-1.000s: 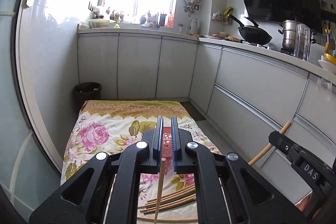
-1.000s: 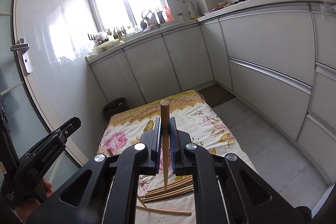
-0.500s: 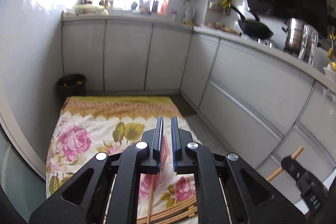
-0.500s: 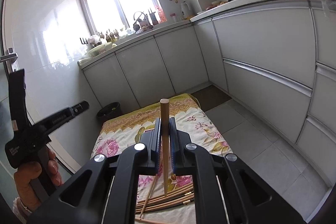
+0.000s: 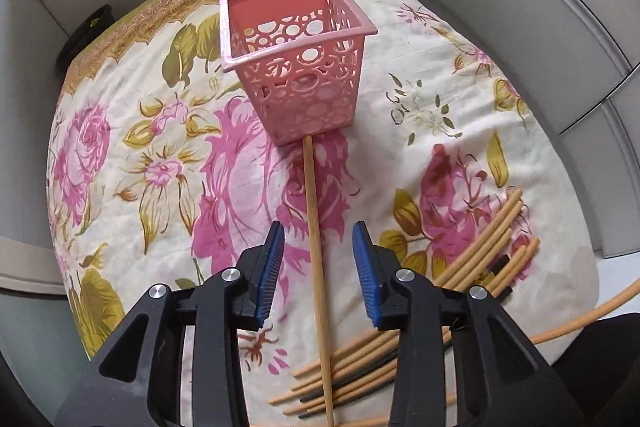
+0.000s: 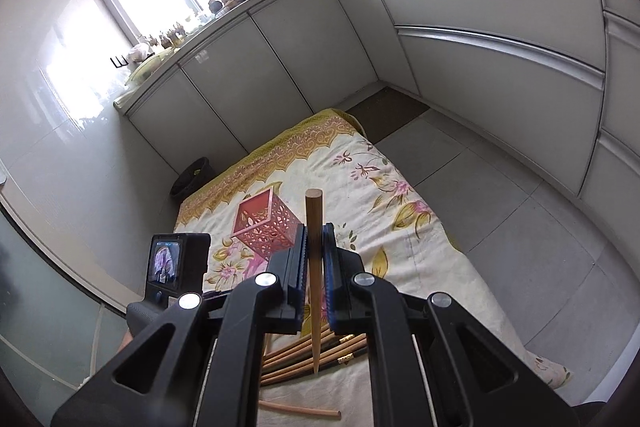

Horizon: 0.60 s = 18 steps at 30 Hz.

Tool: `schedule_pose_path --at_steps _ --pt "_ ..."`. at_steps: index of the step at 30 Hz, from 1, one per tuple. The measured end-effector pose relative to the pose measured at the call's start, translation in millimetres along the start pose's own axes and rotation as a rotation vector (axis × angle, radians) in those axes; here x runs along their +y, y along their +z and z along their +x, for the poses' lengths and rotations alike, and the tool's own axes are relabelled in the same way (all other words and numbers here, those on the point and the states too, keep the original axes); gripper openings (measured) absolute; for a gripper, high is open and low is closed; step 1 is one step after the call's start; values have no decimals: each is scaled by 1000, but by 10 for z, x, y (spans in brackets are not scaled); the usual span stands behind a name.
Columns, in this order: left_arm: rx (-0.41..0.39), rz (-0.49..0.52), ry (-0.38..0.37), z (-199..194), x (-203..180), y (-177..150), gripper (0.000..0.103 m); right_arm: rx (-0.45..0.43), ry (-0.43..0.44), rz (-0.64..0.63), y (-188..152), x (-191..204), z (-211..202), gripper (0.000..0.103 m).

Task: Organize utensils
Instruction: 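Lift both held chopsticks upright and carry them toward the pink basket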

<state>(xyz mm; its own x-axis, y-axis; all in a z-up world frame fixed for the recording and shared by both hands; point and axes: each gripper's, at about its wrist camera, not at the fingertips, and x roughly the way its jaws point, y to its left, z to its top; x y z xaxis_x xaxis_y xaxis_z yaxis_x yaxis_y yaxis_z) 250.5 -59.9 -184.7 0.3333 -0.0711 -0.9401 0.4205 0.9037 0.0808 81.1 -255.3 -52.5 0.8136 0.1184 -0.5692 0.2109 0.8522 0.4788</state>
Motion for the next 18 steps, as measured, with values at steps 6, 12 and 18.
schedule_pose_path --at_steps 6,12,18 --pt "45 -38 55 357 60 145 38 25 -11 25 -6 -181 127 8" --pt "-4 46 36 423 -92 -72 6 43 -6 54 -3 -273 184 8" --pt "-229 17 -19 -150 -77 -308 6 29 6 33 29 -150 104 8"
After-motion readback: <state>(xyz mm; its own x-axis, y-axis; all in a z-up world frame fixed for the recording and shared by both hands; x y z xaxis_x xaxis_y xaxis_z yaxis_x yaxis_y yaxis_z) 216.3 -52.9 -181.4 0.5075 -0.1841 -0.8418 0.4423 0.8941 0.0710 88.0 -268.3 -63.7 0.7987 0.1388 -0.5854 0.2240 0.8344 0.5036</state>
